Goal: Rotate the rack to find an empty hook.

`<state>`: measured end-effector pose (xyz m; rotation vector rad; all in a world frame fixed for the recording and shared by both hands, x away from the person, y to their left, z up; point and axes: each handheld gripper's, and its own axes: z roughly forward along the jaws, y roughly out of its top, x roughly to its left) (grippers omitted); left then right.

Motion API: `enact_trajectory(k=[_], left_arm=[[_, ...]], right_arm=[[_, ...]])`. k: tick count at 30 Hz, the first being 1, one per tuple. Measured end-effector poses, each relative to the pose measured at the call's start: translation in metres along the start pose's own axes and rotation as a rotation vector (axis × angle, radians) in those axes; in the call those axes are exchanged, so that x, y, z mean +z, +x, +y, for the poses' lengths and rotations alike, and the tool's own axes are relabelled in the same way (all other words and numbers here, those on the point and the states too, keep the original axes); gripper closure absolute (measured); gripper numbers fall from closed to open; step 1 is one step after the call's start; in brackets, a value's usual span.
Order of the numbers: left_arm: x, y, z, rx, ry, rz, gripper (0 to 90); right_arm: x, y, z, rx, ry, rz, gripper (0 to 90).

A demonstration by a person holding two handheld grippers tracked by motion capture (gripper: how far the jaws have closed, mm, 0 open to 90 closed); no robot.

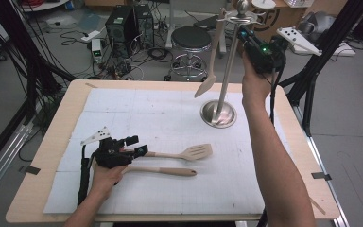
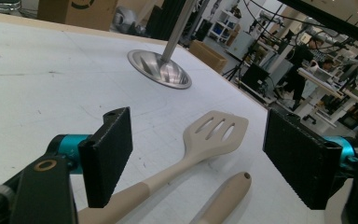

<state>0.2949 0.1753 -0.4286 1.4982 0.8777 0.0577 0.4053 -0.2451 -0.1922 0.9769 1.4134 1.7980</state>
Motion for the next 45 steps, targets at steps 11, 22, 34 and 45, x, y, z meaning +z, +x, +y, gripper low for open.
enact_trajectory(k=[11,22,34,45], left_arm=[[-0.001,0.0,0.0,-0.003,-0.002,0.002,24.6],[-0.001,0.0,0.0,-0.011,-0.006,-0.001,24.6],[0.0,0.002,0.0,-0.019,-0.006,-0.001,24.7],[-0.002,-0.001,-0.001,-0.011,-0.004,-0.004,24.6]], right_arm=[[-0.008,-0.015,-0.003,0.038,0.003,-0.032,89.9],[-0.012,-0.049,-0.008,0.131,0.002,-0.095,90.0],[-0.008,-0.053,-0.01,0.156,0.005,-0.093,90.0],[0.016,0.008,-0.03,0.064,0.016,-0.01,90.0]])
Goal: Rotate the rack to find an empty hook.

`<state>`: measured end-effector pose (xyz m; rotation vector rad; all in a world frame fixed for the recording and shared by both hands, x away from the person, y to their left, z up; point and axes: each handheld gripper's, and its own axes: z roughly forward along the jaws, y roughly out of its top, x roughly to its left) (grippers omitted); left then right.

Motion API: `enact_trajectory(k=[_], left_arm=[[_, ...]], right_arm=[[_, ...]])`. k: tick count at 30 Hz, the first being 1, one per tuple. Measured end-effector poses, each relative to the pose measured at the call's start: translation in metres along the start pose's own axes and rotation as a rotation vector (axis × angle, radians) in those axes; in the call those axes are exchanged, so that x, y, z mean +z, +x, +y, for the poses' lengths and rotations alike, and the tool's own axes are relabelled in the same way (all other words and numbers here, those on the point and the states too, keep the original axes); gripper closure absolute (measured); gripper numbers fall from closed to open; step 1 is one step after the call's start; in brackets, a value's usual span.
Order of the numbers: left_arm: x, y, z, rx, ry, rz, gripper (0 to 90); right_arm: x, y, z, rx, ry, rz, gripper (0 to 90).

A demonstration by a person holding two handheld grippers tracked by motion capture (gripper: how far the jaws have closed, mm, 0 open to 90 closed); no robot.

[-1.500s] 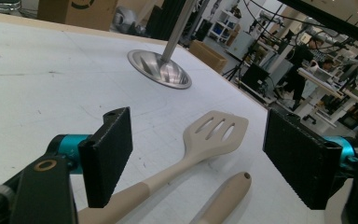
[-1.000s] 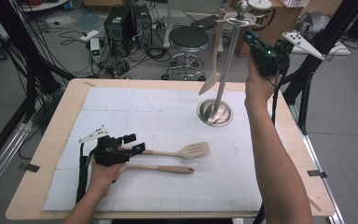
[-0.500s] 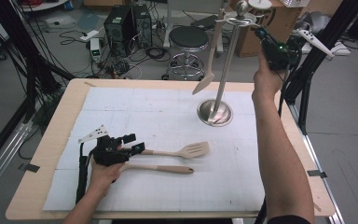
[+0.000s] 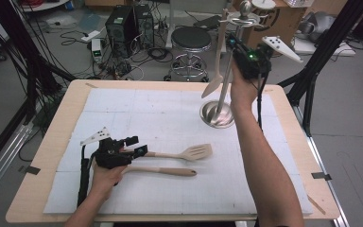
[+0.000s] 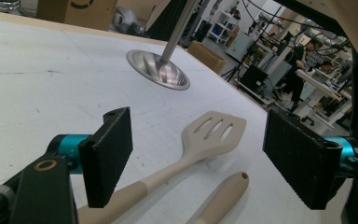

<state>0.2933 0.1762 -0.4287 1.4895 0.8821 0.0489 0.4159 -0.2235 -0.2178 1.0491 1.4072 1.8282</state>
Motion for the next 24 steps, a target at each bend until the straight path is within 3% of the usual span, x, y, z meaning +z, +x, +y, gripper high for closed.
enact_trajectory(k=[5,10,24], left_arm=[[0.0,0.0,0.0,-0.005,-0.002,-0.001,24.6],[0.0,0.001,0.0,-0.003,-0.003,-0.005,24.6],[-0.002,0.005,0.0,-0.014,-0.014,-0.002,24.6]], right_arm=[[0.016,0.018,0.006,-0.03,-0.004,-0.036,90.0],[0.026,0.019,0.009,-0.009,-0.005,-0.095,90.0],[0.046,0.019,0.009,-0.011,-0.011,-0.129,90.0]])
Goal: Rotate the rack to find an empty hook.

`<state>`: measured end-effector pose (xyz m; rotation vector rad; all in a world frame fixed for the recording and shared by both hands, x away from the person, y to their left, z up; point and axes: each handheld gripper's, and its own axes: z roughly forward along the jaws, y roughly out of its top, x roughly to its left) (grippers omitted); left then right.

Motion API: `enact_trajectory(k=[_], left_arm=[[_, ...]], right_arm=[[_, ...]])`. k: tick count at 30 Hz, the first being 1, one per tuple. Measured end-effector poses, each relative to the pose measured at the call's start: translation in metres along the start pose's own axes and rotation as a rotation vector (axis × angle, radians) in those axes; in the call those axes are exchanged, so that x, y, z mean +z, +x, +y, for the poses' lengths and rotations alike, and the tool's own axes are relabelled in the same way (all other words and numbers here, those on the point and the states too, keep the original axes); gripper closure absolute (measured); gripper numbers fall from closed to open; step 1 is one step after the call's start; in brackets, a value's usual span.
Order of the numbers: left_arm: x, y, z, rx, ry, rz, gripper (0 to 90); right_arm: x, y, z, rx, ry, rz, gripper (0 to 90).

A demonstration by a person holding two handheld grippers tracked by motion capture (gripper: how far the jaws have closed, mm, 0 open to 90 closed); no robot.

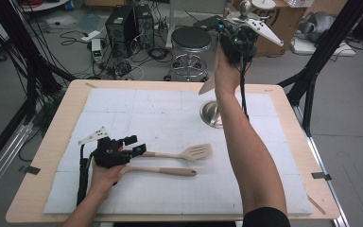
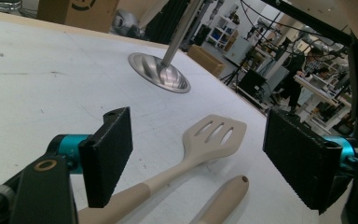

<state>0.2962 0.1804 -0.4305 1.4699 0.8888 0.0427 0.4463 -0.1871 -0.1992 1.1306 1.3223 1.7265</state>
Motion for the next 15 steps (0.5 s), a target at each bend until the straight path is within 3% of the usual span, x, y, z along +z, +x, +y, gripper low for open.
enact_trajectory(k=[7,15], left_arm=[[0.0001,0.0001,0.0,-0.006,-0.003,-0.001,24.7],[0.0003,-0.0004,-0.0001,-0.006,-0.003,-0.003,24.6]], right_arm=[[0.0082,0.0007,0.0003,-0.013,0.001,-0.033,90.0],[0.0049,0.0043,-0.0002,-0.02,-0.003,-0.006,90.0]])
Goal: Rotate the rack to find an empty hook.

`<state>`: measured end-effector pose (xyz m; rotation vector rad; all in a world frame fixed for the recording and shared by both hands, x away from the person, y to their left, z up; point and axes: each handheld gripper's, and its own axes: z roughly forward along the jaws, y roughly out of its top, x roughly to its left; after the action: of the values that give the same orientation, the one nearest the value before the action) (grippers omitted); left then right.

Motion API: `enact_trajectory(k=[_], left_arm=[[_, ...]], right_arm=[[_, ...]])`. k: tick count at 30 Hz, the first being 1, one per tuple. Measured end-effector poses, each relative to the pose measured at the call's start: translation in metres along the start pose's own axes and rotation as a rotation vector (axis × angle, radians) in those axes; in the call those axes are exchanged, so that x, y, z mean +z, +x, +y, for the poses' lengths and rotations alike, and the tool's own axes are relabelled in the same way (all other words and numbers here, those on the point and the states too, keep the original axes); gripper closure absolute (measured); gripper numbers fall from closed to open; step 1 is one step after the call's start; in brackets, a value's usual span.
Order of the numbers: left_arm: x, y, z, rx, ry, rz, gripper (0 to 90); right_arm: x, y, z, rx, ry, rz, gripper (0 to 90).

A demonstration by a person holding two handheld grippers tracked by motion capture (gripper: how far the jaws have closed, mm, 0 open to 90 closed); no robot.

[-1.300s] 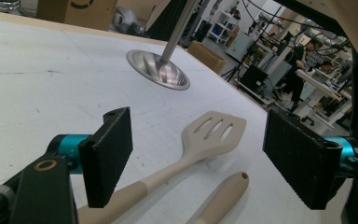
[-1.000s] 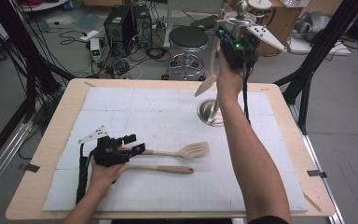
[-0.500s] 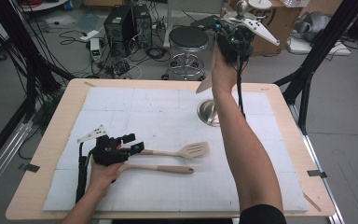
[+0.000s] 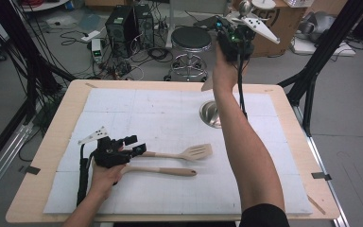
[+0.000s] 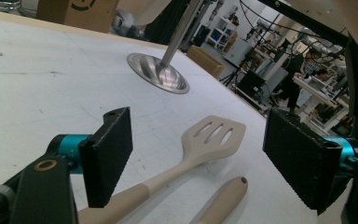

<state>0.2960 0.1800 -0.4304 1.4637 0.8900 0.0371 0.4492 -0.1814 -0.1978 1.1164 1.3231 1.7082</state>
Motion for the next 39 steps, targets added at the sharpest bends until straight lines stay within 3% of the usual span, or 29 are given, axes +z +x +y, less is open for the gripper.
enact_trajectory(k=[3,7,11,16,20,24,27,33,39], left_arm=[[0.0,-0.001,0.0,-0.005,0.0,0.001,24.7],[-0.001,-0.002,0.001,-0.006,-0.004,-0.004,24.7],[-0.002,-0.003,0.0,-0.01,-0.006,-0.004,24.7],[-0.002,-0.004,0.0,-0.01,-0.005,-0.001,24.6],[-0.001,-0.003,-0.001,-0.009,-0.005,0.002,24.7],[0.0,-0.004,0.0,-0.006,-0.005,-0.001,24.7],[0.0,-0.005,-0.001,-0.007,0.005,-0.002,24.7],[0.0,-0.008,-0.003,0.015,0.015,-0.004,24.7],[0.0,-0.008,-0.003,0.014,0.014,-0.004,24.6]], right_arm=[[-0.007,0.004,-0.001,0.014,0.003,0.027,90.0],[-0.019,0.011,-0.008,-0.002,0.006,0.059,89.9],[-0.03,0.013,-0.018,-0.002,0.031,0.085,81.2],[-0.039,0.007,-0.027,0.012,0.07,0.097,75.5],[-0.045,0.001,-0.035,0.041,0.101,0.135,73.7],[-0.05,-0.004,-0.042,0.058,0.121,0.177,63.2],[-0.053,-0.008,-0.047,0.065,0.133,0.22,61.0],[-0.058,-0.01,-0.06,0.086,0.188,0.26,54.8],[-0.063,-0.008,-0.078,0.104,0.234,0.303,54.1]])
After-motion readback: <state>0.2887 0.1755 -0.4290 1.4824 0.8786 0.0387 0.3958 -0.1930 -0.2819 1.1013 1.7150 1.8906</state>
